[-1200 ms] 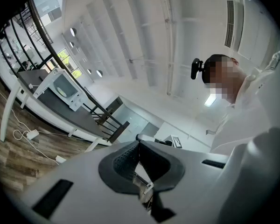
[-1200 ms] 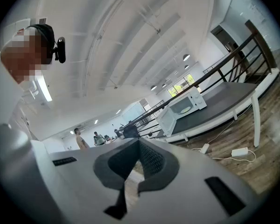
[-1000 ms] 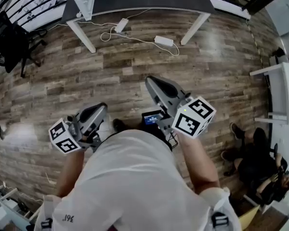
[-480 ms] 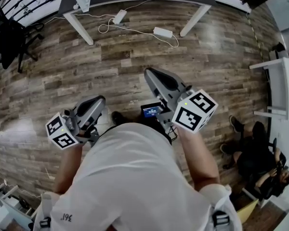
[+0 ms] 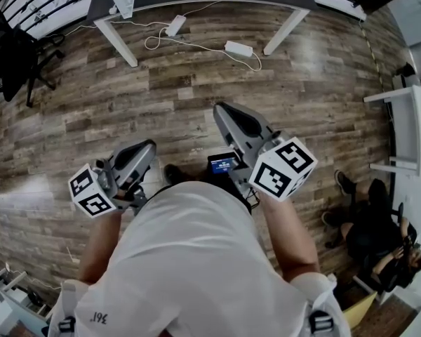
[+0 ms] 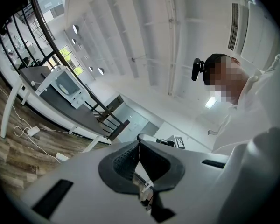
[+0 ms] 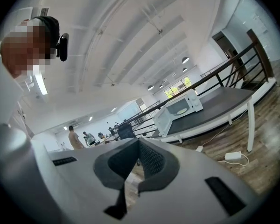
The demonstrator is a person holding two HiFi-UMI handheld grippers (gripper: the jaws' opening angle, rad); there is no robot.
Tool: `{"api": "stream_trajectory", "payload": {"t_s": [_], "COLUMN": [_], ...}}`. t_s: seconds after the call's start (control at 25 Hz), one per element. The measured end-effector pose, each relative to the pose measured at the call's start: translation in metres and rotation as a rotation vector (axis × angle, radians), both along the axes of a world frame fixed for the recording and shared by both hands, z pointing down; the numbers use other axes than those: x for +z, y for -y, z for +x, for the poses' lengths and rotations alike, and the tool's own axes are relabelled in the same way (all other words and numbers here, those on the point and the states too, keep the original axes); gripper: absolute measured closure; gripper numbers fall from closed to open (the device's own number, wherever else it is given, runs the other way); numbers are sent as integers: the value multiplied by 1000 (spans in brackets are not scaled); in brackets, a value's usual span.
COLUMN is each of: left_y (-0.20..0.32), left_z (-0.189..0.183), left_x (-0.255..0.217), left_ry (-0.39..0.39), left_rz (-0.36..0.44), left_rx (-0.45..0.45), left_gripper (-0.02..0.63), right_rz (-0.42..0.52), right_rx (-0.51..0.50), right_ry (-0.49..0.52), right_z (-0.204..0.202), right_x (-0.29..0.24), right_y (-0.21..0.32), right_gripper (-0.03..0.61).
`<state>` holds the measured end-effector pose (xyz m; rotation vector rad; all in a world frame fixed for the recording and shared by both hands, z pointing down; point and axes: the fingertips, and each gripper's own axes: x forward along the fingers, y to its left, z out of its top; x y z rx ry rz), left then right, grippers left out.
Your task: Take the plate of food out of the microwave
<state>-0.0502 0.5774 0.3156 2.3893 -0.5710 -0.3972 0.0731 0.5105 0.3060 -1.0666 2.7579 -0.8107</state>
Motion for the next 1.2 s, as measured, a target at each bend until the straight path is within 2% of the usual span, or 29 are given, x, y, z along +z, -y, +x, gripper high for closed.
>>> {"api": "stream_trajectory", "payload": {"t_s": [0.24,0.8,1.0,1.12,1.2], "left_y": [4,5,-1,-4,-5], "left_z": [-7,-51,-64,-72,-77], "left_x": [1,6,10,11,10], "left_ry": [-13,-10,-5,-5,-4], "left_rz": [-12,-41,-39,-38,-38], "left_rx": [1,11,32,47,58], "left_gripper": [609,609,609,609,609], "right_rz": [22,29,25,27,21], "right_rx": [-20,113,192,252,301], "right_ry": [63,73,53,3,-53], "right_z": [-14,-22,-22,-22,-19], "right_x": [-12,-16,-10,-7,-2], "right_y": [-2,8,8,8,10], "right_gripper": [574,558,558,558,521]}}
